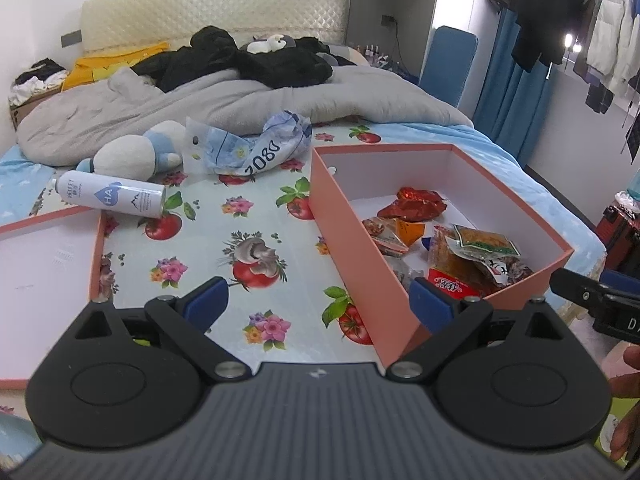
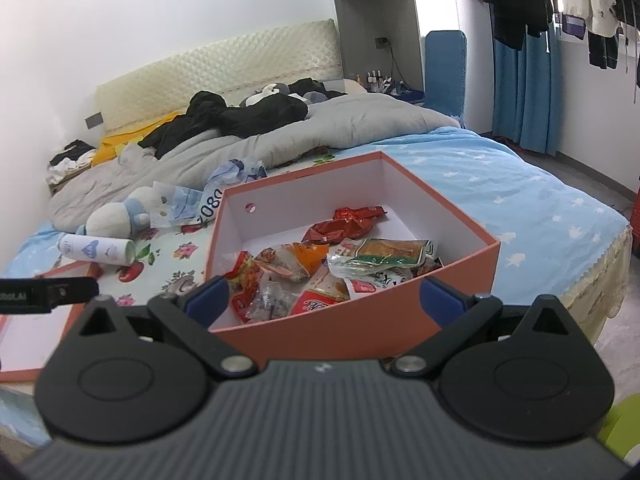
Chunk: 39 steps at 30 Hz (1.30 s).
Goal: Organize snacks
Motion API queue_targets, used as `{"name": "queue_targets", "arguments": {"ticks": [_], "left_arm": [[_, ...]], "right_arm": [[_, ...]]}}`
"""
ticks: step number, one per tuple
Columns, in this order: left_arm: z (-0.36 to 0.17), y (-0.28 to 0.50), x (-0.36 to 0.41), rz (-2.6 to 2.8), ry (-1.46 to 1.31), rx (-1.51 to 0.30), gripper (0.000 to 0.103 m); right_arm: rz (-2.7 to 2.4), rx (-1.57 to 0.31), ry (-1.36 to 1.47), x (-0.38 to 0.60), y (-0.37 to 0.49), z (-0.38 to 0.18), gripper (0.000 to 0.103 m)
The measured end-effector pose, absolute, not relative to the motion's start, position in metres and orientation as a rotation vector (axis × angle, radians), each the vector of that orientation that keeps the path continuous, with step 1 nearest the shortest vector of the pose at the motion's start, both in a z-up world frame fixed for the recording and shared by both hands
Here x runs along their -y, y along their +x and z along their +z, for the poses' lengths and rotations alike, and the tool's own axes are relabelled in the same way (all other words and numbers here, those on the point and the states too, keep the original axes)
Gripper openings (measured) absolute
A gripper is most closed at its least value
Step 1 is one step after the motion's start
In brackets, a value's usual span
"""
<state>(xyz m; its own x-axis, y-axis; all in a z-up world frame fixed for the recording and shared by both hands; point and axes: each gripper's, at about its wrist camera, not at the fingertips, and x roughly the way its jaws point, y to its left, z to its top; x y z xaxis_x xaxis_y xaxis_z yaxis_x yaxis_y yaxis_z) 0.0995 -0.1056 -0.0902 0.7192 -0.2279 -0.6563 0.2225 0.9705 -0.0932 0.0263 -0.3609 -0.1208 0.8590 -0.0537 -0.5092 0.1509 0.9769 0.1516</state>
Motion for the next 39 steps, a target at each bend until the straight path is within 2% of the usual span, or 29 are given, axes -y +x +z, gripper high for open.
{"name": "queue_targets", "arguments": {"ticks": [39], "left_arm": [[-0.071,0.100,0.112,-0.249,-0.018,-0.681,0.101]], "right_arm": [[-0.113,-0.545,0.216,0.362,0.032,-0.121,0.103]]}}
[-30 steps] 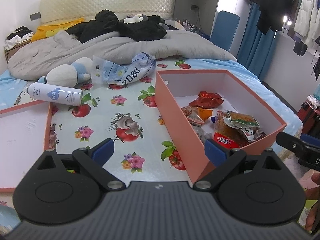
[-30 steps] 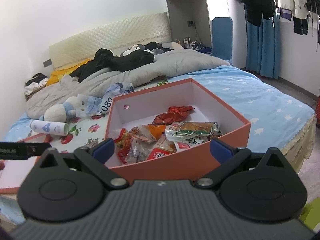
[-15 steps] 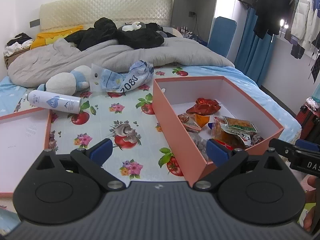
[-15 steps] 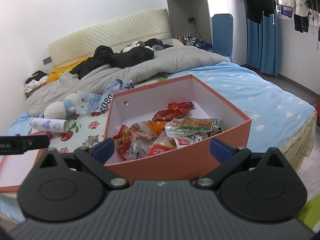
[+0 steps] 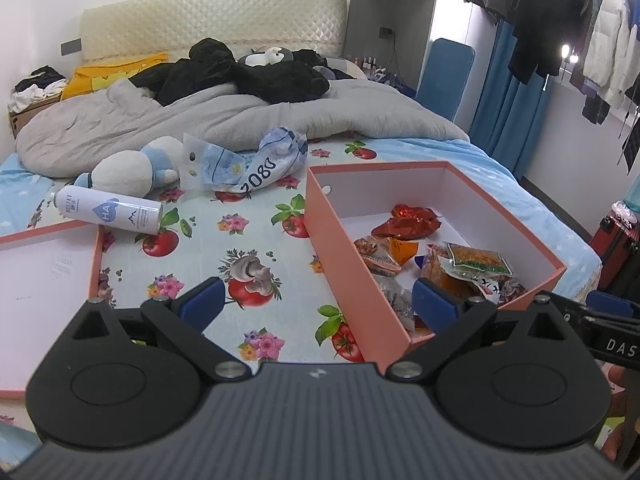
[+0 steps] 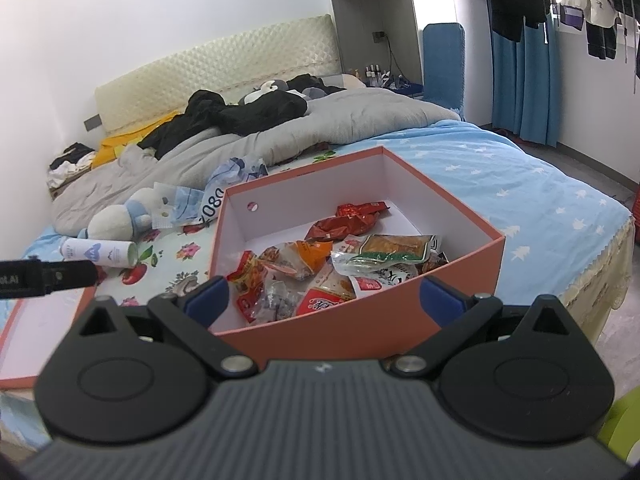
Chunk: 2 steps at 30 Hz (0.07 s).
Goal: Organize snacks
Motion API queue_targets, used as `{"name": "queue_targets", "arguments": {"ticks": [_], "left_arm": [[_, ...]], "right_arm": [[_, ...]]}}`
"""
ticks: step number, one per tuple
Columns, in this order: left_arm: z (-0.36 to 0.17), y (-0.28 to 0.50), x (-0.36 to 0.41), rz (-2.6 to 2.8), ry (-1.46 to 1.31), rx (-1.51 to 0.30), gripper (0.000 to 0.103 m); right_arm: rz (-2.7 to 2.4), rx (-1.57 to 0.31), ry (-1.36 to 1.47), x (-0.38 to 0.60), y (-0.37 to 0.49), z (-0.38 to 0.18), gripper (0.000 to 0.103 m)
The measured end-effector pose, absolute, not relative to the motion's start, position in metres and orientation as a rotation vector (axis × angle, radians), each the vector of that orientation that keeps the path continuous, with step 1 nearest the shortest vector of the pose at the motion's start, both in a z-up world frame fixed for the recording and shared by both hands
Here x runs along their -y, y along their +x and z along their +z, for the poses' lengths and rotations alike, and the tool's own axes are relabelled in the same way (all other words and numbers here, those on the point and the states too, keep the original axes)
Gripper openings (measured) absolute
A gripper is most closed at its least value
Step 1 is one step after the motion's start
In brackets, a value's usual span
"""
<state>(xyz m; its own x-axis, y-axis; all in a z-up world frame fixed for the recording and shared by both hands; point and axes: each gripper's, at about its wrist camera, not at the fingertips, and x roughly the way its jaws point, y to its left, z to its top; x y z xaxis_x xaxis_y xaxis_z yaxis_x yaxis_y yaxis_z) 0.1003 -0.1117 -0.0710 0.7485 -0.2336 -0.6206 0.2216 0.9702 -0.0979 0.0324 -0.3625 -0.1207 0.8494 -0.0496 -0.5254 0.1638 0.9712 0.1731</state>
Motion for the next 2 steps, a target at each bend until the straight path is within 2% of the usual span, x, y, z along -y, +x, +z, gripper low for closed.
{"name": "queue_targets", "arguments": {"ticks": [2], "left_arm": [[-0.0688,0.1004,0.1113,-0.247,-0.021,-0.676,0.101]], "right_arm": [[-0.119,-0.539,0.217,0.3623,0.0321,-0.1195,0.103]]}}
